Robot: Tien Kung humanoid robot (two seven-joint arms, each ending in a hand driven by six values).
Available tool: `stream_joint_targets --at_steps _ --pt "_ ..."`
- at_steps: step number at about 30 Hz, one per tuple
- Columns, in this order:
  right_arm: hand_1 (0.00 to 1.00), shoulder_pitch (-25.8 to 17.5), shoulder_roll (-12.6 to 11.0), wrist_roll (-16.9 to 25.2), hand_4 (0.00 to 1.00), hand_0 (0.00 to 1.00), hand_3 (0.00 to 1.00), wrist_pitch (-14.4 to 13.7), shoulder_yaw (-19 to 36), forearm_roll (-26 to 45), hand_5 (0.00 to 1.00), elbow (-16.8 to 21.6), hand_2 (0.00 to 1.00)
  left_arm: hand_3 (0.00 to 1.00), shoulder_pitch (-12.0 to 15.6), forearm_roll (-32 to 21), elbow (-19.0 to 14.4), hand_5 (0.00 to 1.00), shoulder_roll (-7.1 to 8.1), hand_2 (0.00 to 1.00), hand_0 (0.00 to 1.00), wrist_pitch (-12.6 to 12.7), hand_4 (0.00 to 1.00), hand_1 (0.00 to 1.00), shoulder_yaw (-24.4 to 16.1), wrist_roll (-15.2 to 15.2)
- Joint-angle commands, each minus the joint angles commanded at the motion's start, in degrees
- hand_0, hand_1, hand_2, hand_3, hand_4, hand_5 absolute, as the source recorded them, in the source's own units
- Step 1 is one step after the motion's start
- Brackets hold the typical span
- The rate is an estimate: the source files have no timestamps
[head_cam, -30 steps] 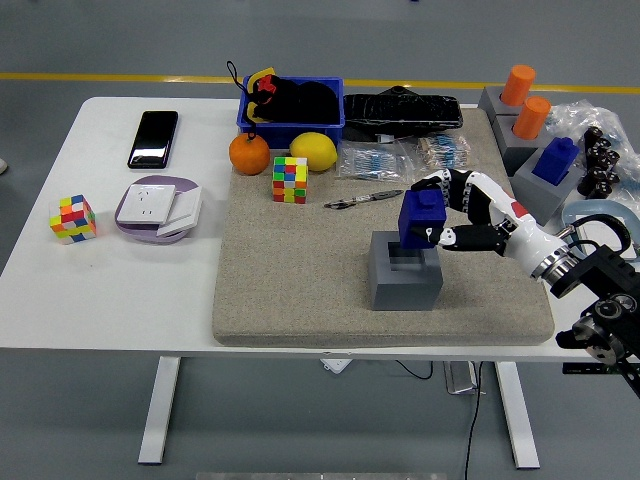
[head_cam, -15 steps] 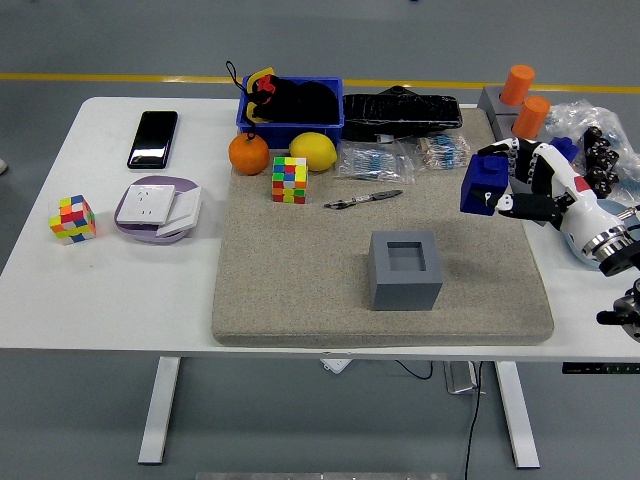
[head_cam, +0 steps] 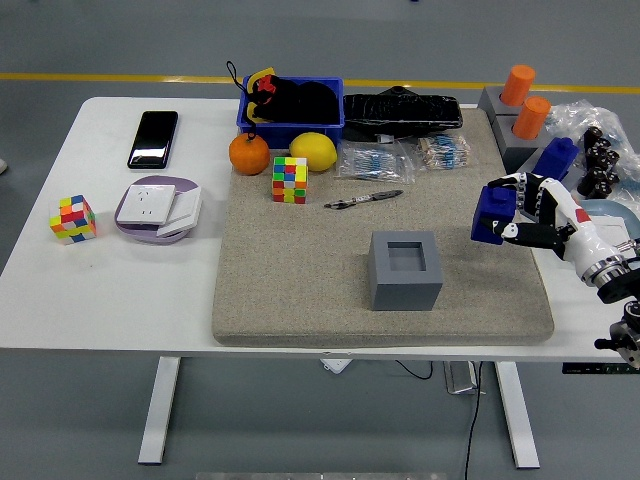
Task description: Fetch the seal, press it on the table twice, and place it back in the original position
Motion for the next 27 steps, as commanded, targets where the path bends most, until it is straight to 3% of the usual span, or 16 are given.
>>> stream_joint_targets --at_steps 13,27 --pt "0.497 -1.39 1.97 1.36 0.781 0.594 0.469 -0.62 -2.53 0.28 0.002 -5.11 0.492 0.775 0.03 0.17 -0.05 0.468 0.06 0.738 0.792 -0.04 0.808 0.748 -0.13 -0.07" --pt "0.496 -2.06 2.75 1.83 0.776 0.593 0.466 -0.46 -4.04 0.37 0.002 -6.94 0.490 0.777 0.08 0.12 -0.05 0.466 0.02 0.738 0.793 -0.20 0.809 0.748 -0.01 -0.03"
